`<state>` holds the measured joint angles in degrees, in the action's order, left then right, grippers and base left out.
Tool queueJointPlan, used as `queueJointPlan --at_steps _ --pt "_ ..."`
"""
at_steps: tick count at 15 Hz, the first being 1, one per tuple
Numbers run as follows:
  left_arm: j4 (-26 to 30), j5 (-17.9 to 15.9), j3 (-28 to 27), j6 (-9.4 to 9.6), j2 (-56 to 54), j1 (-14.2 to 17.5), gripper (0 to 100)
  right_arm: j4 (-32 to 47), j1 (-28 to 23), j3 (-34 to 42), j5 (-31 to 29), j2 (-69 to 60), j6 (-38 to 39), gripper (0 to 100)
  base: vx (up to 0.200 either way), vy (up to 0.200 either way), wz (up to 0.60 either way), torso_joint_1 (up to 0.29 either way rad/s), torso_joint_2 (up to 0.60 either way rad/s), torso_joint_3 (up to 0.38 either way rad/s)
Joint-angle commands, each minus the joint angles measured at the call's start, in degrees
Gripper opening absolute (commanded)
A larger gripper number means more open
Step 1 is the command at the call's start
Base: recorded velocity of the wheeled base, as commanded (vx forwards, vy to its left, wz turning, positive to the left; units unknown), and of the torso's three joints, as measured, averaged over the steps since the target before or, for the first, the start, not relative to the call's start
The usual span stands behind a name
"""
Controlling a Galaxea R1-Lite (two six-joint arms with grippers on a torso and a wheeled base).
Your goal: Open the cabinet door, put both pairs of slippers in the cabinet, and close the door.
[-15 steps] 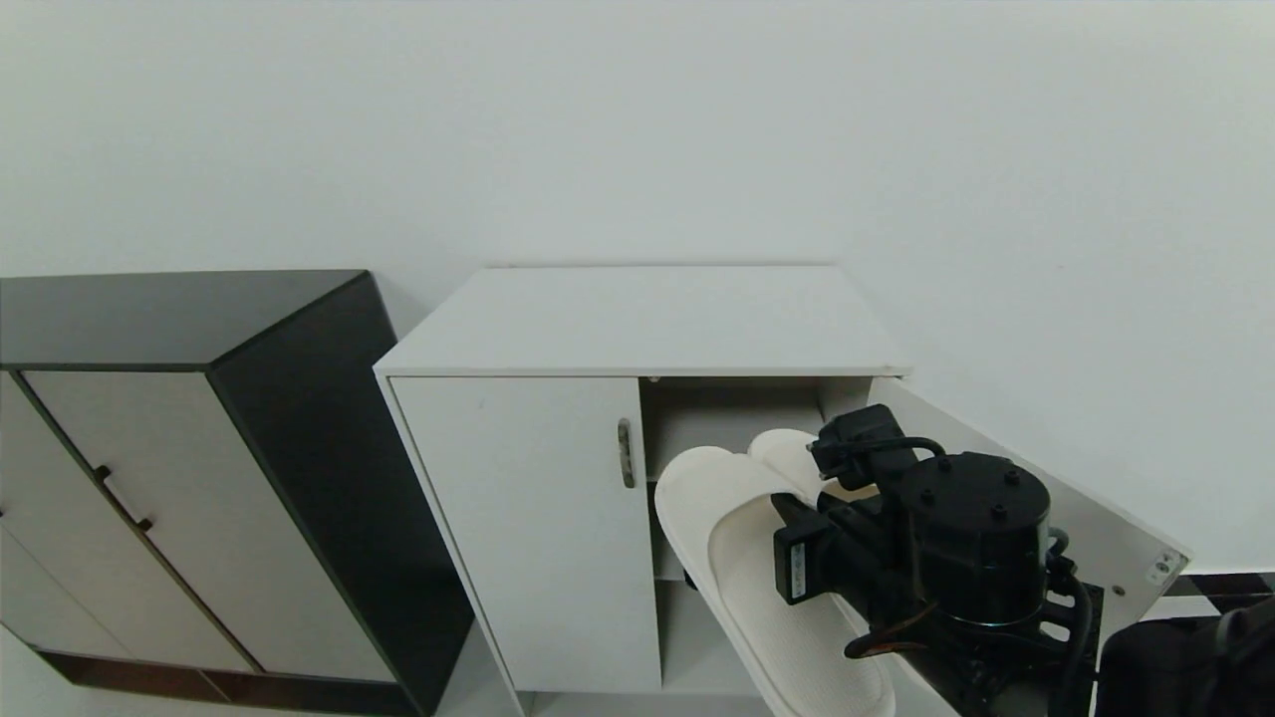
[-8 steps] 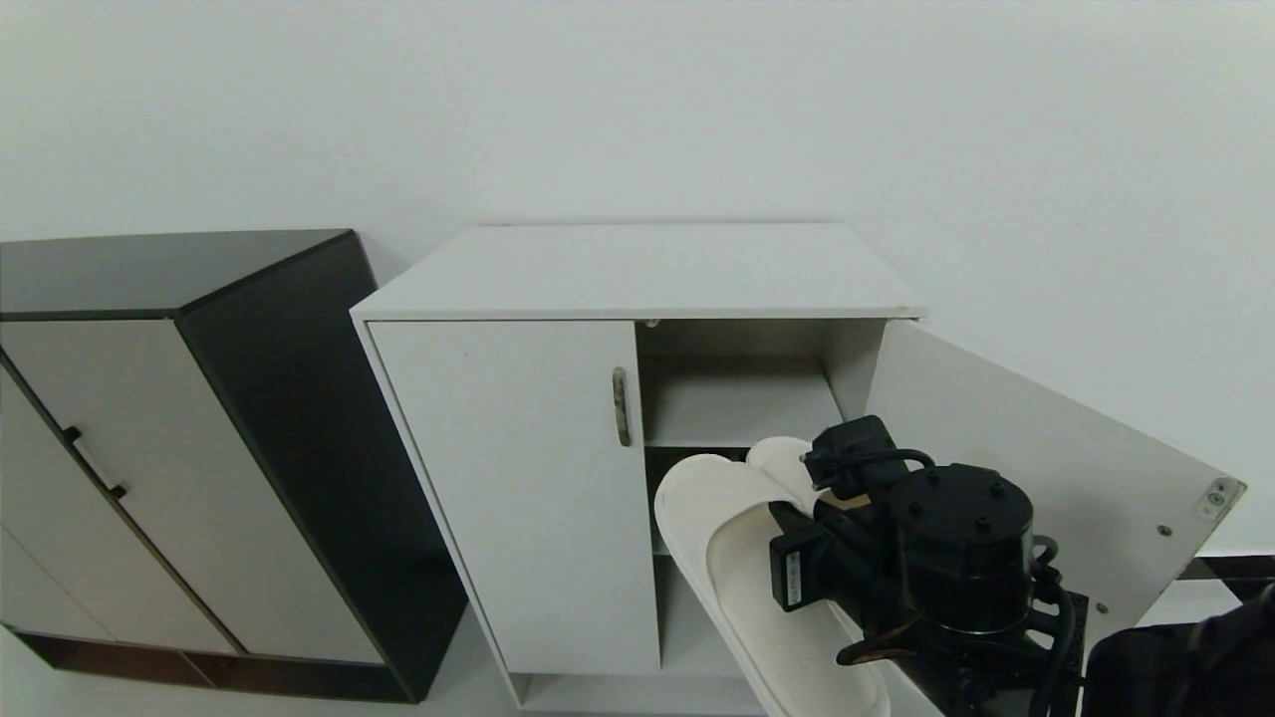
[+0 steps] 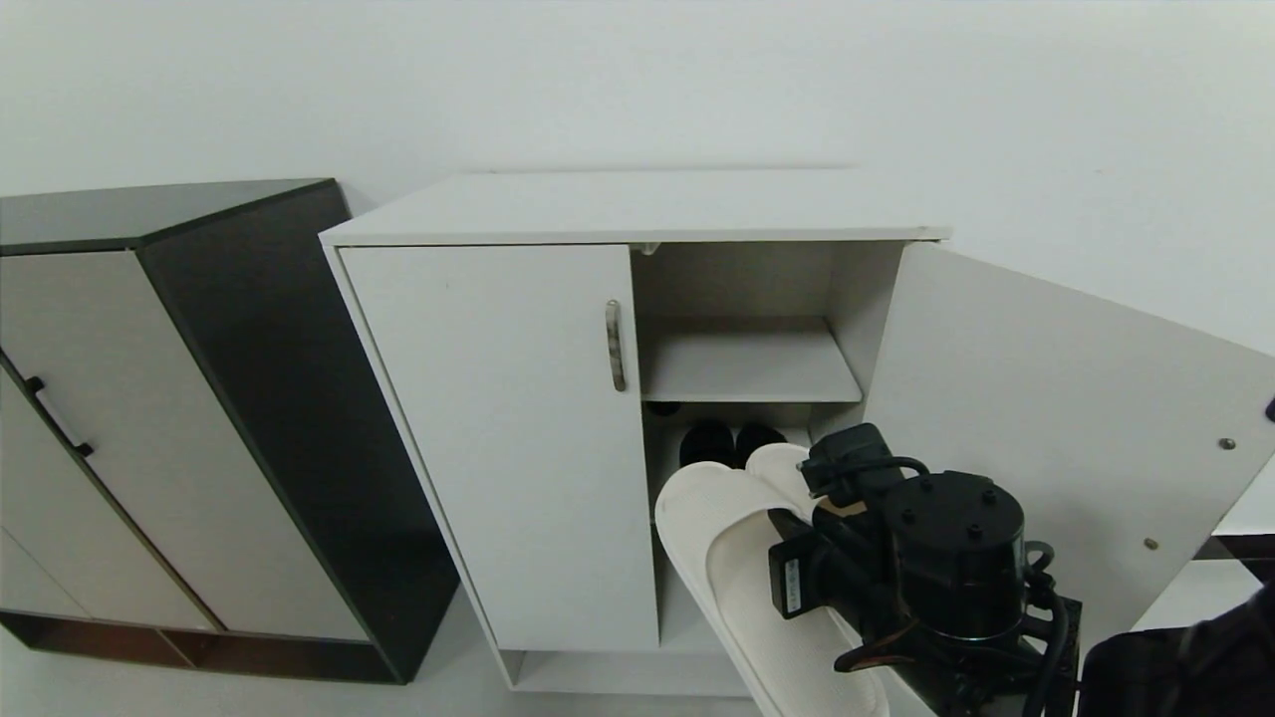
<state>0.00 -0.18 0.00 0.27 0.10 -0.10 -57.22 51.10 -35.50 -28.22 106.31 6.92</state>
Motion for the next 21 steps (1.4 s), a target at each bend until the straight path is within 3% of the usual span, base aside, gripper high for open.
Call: queueJointPlan --at_steps 1,7,13,15,16,20,21 --pt "0.00 0.01 0.00 0.00 -0.01 0.01 0 -0.26 0.05 -0.01 0.01 0.47 0.02 0 0.000 0.000 0.00 -0.095 0.43 0.344" --pt "-0.09 0.01 0.00 0.17 -0.01 0.01 0 -0.61 -0.39 0.08 0.10 1.18 0.28 0 0.000 0.000 0.00 -0.041 0.40 0.356" --pt "0.00 -0.52 0.00 0.08 -0.01 0.01 0 -3.69 -1.80 -0.18 -0.43 4.60 -2.35 0 0.000 0.000 0.00 0.000 0.03 0.028" --pt "0.00 -0.52 0.00 0.08 0.08 0.01 0 -5.18 -1.62 -4.23 -1.93 6.89 -3.58 0 0.000 0.000 0.00 0.000 0.00 0.000" --pt "0.00 -0.52 0.00 0.08 0.08 0.01 0 -0.96 -1.62 -8.36 -4.12 7.42 -3.06 0 0.000 0.000 0.00 0.000 0.00 0.000" --pt "0.00 -0.52 0.00 0.17 0.08 0.01 0 34.28 0.14 -32.62 -18.45 6.63 10.74 0 0.000 0.000 0.00 0.000 0.00 0.000" --pt "0.00 -0.52 0.00 0.17 0.08 0.01 0 36.83 0.14 -36.13 -21.09 6.71 10.83 0 0.000 0.000 0.00 0.000 0.00 0.000"
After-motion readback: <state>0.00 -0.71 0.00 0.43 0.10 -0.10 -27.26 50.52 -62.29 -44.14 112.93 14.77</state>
